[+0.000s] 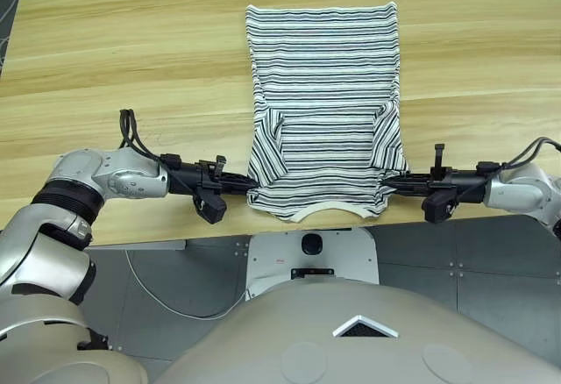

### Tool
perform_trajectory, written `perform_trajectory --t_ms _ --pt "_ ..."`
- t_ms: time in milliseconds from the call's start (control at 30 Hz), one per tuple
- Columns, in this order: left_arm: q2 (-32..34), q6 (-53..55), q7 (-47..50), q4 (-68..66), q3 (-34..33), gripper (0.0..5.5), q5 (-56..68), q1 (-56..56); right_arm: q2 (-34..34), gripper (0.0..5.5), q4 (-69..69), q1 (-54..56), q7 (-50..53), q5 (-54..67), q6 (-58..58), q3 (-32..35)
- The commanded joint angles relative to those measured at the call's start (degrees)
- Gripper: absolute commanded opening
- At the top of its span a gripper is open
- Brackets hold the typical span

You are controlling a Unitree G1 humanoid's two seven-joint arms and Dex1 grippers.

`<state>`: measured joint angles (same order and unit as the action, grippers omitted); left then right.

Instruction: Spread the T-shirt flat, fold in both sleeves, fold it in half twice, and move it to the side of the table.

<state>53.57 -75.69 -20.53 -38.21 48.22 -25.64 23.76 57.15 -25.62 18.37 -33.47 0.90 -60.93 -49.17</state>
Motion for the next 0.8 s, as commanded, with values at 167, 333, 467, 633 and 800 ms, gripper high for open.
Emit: perform_trajectory --t_ms 167,333,467,633,800 --pt "7.5 14.3 -26.8 15.0 6.8 0.11 26.8 -7.3 8.2 0.10 17.2 -5.9 -29.4 23.6 23.7 5.3" --pt "8.3 23.3 -38.0 17.6 1.0 0.11 38.6 -8.7 6.7 0.10 19.8 -10.1 -35.9 27.1 31.1 12.8" --pt "4.3 32.6 -45.5 15.7 -7.9 0.11 52.0 -8.8 0.7 0.10 18.6 -11.1 -36.0 32.9 38.6 19.9" --pt "-5.8 45.6 -56.0 4.0 -16.9 0.11 58.6 -7.3 -11.7 0.10 9.6 -6.3 -33.5 35.1 51.0 26.3" --pt "-13.5 58.3 -63.8 -3.1 -26.4 0.11 61.8 -2.8 -22.9 0.10 0.1 -0.8 -30.5 34.3 54.3 33.3"
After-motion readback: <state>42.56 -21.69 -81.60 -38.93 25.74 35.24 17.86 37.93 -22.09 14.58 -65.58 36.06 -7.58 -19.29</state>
